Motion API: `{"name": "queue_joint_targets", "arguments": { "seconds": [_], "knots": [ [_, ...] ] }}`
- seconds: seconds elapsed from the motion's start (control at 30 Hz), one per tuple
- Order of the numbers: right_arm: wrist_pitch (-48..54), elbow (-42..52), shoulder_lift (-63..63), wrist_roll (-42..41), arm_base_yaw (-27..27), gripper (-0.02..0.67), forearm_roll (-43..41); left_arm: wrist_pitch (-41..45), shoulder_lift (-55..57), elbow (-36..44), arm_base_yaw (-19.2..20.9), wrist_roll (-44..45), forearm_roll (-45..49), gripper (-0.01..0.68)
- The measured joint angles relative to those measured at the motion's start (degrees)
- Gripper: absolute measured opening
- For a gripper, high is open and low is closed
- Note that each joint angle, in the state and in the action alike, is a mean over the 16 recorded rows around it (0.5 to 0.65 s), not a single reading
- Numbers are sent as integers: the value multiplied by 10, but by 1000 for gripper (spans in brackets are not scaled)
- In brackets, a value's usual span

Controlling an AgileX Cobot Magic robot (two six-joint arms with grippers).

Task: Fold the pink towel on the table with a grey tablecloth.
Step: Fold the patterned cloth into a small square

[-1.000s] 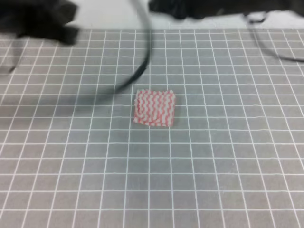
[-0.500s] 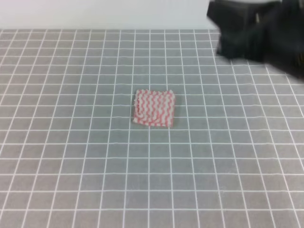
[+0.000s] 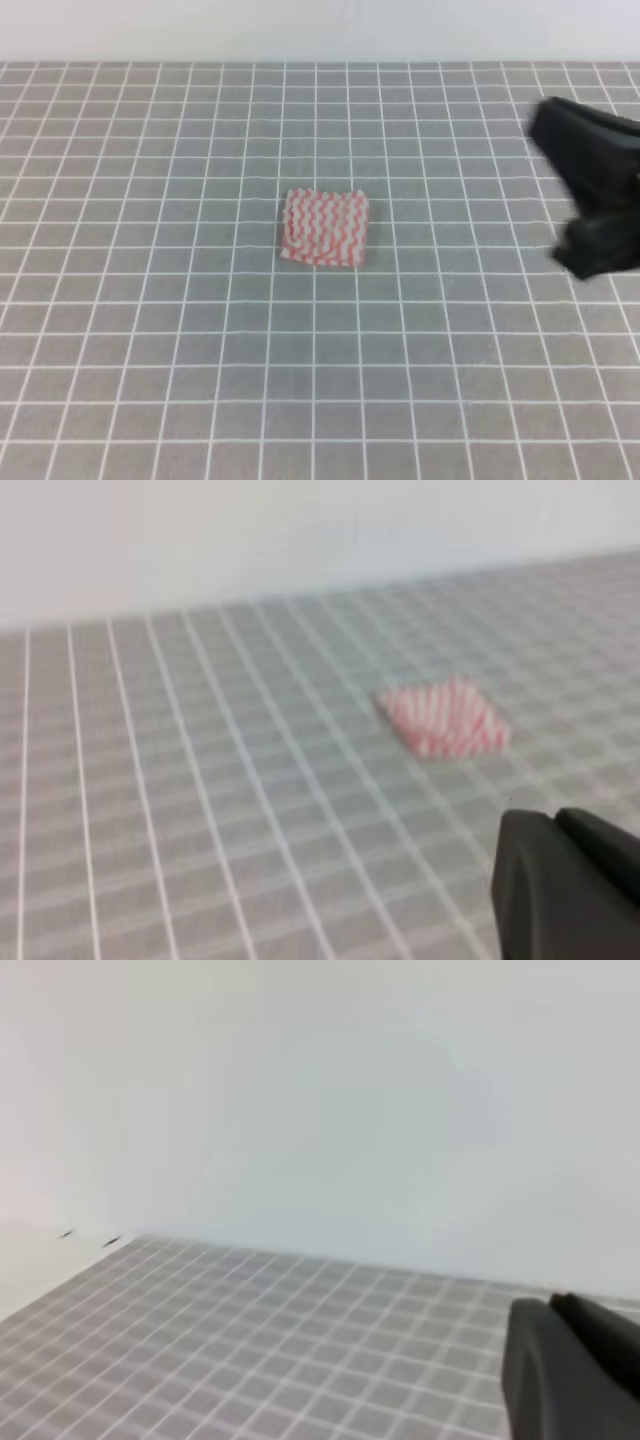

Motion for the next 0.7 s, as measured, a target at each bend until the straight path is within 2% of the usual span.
{"name": "queue_joint_targets", "arguments": {
  "seconds": [0.37,0.7],
  "knots": [
    [-8,72,-88,-165,2,-17,192,27,0,36,0,1,2,0],
    [37,91,-96,-216,2,-16,256,23,0,40,0,1,2,0]
  ]
}}
